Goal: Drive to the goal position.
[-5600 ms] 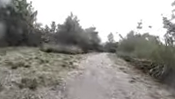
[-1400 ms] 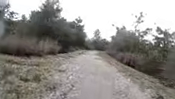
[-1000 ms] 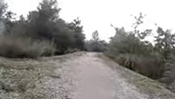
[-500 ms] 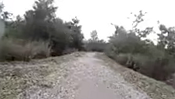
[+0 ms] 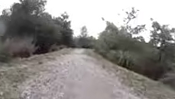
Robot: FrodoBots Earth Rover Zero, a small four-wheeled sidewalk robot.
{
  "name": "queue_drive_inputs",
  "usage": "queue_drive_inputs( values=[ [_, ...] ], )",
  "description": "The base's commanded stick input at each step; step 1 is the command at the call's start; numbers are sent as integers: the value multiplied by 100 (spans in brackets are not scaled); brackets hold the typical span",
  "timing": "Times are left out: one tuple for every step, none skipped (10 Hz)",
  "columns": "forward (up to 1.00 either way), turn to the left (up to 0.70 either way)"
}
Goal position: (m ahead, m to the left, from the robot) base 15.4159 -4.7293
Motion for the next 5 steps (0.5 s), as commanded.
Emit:
queue_drive_inputs(
  values=[
    [70,0],
    [70,0],
    [70,0],
    [70,0],
    [70,0]
  ],
)
